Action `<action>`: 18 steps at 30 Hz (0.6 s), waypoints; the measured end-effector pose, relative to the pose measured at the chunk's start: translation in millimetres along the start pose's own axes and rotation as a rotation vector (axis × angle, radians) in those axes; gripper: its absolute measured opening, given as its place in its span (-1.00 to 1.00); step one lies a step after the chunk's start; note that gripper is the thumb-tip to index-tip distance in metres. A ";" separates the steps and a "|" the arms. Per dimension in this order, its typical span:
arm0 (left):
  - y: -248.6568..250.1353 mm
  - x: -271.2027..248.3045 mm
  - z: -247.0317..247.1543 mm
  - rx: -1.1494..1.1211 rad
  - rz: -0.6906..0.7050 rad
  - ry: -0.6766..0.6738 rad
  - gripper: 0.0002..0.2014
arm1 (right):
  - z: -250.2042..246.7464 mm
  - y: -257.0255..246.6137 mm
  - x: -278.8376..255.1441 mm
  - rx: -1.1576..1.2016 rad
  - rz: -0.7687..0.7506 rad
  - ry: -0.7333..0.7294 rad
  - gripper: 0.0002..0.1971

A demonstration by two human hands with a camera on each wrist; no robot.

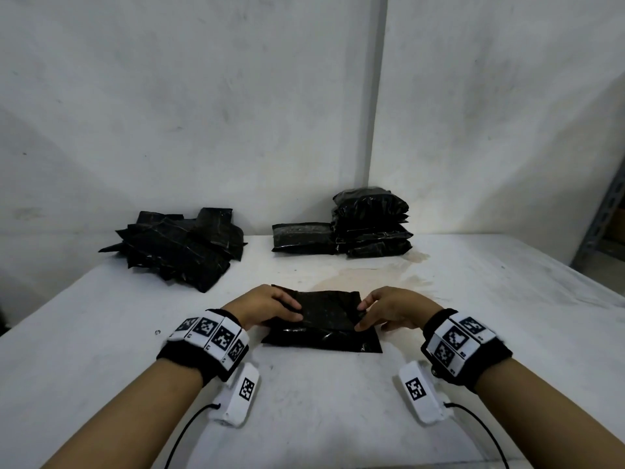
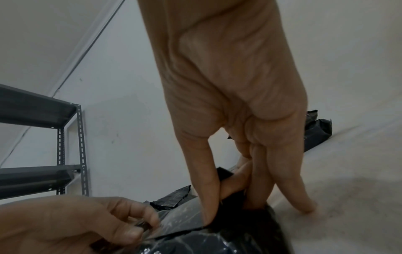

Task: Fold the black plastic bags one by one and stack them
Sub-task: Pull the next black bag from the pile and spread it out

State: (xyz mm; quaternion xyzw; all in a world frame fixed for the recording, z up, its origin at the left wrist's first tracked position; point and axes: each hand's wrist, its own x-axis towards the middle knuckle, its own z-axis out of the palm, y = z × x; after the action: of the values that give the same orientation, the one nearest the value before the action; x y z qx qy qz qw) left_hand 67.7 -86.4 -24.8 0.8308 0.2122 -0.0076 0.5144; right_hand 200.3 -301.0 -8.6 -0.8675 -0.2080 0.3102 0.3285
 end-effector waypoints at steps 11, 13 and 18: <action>1.3 1.9 3.3 0.284 0.011 -0.003 -0.76 | 0.9 0.2 8.1 -0.128 -0.017 0.014 -0.74; 2.3 -1.3 0.6 0.334 0.027 0.022 -0.73 | 0.0 0.3 7.3 -0.127 -0.020 0.019 -0.73; 20.2 -10.9 9.0 0.575 0.301 0.312 -0.59 | -2.2 2.4 8.3 -0.083 -0.036 -0.008 -0.72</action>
State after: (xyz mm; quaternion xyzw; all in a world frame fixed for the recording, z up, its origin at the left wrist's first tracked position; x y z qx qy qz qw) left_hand 66.9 -105.5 -9.3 0.9547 0.1525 0.1359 0.2165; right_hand 208.2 -298.9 -12.3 -0.8753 -0.2374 0.2989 0.2968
